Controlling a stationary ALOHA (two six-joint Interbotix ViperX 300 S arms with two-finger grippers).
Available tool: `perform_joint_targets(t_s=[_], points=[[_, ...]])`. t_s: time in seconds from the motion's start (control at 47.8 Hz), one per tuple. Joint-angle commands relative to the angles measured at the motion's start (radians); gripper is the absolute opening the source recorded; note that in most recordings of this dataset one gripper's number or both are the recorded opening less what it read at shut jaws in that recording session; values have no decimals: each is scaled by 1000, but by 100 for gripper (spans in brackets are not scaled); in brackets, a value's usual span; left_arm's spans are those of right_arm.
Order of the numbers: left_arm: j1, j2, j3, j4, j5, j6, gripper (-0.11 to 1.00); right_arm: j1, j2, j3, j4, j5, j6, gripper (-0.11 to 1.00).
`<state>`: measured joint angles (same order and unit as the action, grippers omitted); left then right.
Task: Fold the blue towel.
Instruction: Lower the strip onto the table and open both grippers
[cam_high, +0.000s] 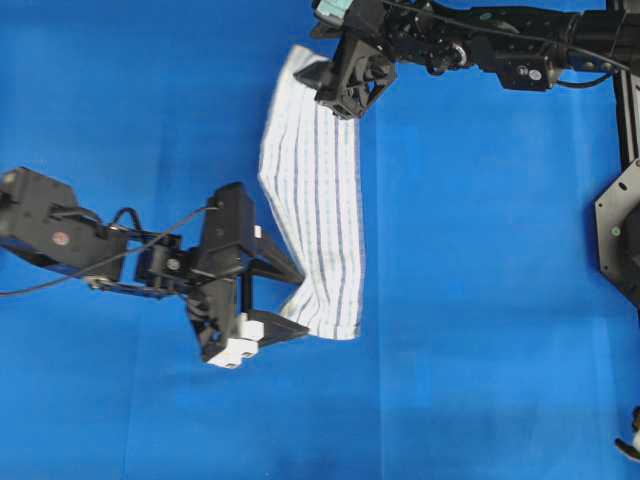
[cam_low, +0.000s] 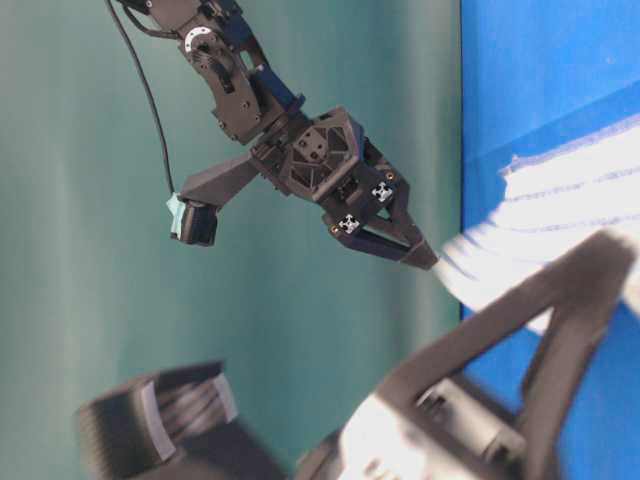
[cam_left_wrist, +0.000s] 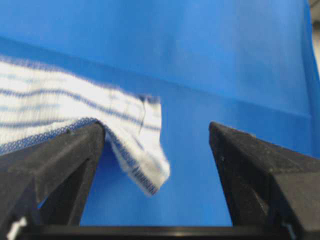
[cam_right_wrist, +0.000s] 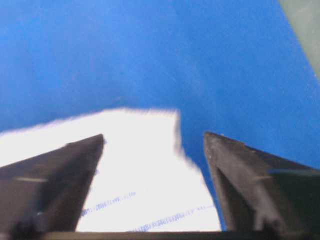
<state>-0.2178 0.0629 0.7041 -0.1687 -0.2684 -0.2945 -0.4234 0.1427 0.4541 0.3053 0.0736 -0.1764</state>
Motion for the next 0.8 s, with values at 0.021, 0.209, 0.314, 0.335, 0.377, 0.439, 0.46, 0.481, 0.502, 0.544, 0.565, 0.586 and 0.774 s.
perform_joint_targets(t_s=[0.021, 0.209, 0.314, 0.335, 0.377, 0.439, 0.46, 0.481, 0.502, 0.544, 0.565, 0.586, 0.774], points=[[6, -115, 20, -3, 54, 9, 73, 5, -61, 5, -6, -5, 2, 90], [32, -272, 78, 8, 130, 26, 72, 5, -160, 64, -6, -3, 6, 87], [61, -345, 104, 9, 146, 51, 72, 3, -222, 109, -8, -2, 8, 87], [71, -354, 109, 8, 147, 58, 72, 3, -235, 118, -6, 0, 8, 87], [92, -371, 117, 9, 149, 72, 72, 3, -258, 135, -6, 0, 9, 87], [130, -388, 127, 9, 149, 97, 72, 3, -295, 167, -6, 0, 11, 87], [143, -393, 130, 8, 149, 104, 72, 3, -304, 176, -6, -3, 12, 87], [158, -394, 135, 9, 150, 114, 72, 3, -311, 186, -6, -5, 14, 87], [184, -396, 137, 9, 149, 129, 72, 3, -319, 193, -6, -5, 14, 87], [215, -394, 138, 9, 150, 153, 72, 3, -331, 212, -3, -5, 17, 87], [230, -393, 138, 9, 152, 166, 72, 3, -337, 219, -3, -5, 17, 87], [245, -391, 137, 9, 152, 183, 72, 3, -344, 227, -3, -6, 17, 87], [348, -365, 129, 9, 152, 287, 72, 3, -400, 288, 11, -9, 25, 87]])
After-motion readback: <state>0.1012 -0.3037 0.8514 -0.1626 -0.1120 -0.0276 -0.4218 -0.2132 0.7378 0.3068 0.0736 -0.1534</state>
